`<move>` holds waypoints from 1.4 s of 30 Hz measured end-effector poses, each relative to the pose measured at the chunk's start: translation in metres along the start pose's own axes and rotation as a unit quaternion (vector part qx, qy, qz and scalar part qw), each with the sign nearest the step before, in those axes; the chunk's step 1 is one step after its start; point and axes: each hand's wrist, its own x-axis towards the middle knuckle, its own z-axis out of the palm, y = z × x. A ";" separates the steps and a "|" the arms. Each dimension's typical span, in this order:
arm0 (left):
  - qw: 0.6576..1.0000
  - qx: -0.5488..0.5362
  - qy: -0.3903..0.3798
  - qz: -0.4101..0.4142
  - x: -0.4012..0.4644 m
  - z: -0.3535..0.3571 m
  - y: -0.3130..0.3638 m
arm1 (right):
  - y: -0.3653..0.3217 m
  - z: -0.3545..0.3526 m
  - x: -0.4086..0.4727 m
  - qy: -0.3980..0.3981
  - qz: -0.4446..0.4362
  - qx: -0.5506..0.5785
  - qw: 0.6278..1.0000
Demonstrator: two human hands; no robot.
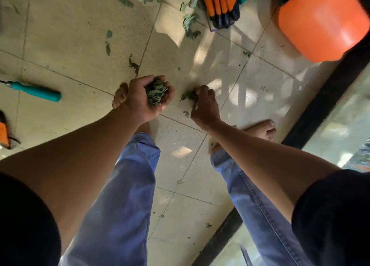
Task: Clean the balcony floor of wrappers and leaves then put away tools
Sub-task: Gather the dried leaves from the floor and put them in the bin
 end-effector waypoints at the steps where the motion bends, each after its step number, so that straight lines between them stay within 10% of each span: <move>1: 1.000 0.000 -0.002 0.001 0.000 0.000 0.001 | -0.003 0.001 0.002 -0.022 -0.012 -0.008 1.000; 7: 1.000 0.010 -0.011 0.013 0.000 -0.001 0.005 | -0.007 -0.011 0.010 0.006 -0.143 -0.164 0.976; 12: 0.999 0.034 -0.004 0.015 0.001 -0.013 0.011 | -0.007 -0.009 0.013 -0.023 -0.261 -0.393 0.881; 21: 0.999 0.027 0.037 0.017 -0.004 -0.029 -0.004 | -0.014 -0.009 0.014 -0.119 -0.361 -0.405 0.832; 32: 0.998 0.044 0.032 0.020 -0.011 -0.021 -0.012 | -0.034 -0.034 0.012 -0.009 -0.117 -0.054 0.992; 37: 0.998 -0.024 0.043 0.041 -0.029 0.000 -0.016 | -0.090 -0.071 -0.025 0.018 -0.112 0.157 0.981; 42: 0.998 -0.037 0.026 0.049 -0.041 0.021 -0.023 | -0.126 -0.089 -0.055 0.013 -0.185 0.119 0.976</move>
